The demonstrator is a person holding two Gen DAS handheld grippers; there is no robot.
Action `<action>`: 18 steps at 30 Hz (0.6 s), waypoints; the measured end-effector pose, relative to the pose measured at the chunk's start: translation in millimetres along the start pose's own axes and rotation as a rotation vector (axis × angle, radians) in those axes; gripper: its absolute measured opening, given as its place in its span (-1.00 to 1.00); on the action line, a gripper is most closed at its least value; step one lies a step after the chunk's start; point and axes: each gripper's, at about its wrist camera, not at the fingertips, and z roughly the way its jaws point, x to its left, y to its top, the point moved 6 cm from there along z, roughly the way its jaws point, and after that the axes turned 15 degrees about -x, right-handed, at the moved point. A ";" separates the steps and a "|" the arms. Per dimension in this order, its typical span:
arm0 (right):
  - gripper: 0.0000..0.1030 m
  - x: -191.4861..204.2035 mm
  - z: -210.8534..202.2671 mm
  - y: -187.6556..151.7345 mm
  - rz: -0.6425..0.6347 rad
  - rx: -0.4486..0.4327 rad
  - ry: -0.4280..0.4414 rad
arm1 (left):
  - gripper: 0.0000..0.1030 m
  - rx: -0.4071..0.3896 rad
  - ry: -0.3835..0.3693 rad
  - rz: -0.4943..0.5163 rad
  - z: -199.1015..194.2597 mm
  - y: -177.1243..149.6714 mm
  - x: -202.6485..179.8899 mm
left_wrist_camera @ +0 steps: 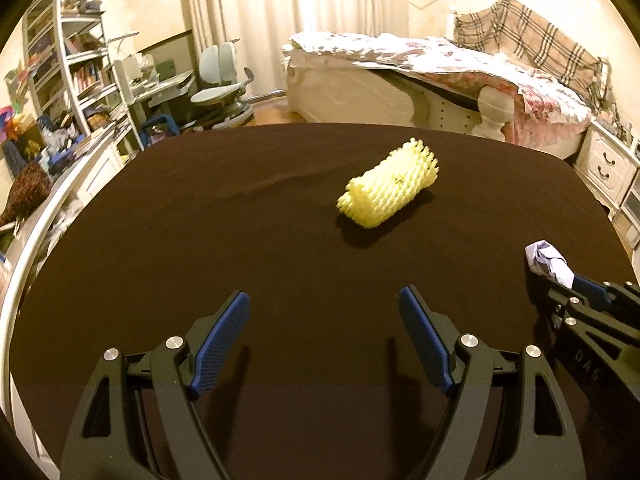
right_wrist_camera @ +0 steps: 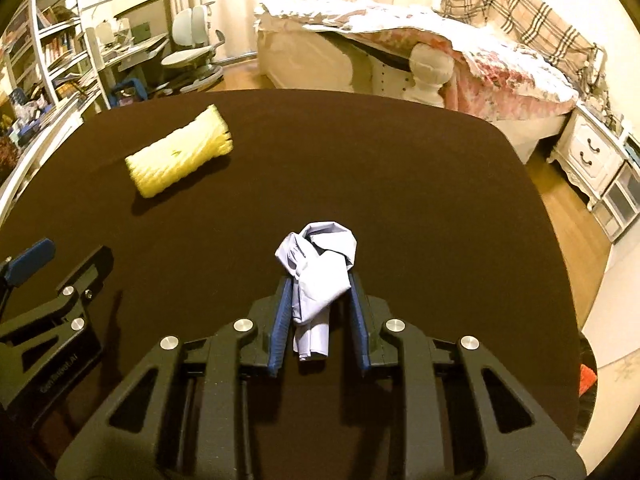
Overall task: Collect trash
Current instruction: 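Grasp the yellow foam net with the left tool while the right tool holds the cloth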
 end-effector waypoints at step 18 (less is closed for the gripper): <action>-0.49 -39.0 23.7 14.6 0.047 -0.018 -0.038 | 0.50 -0.010 -0.007 0.073 64.7 40.5 -19.1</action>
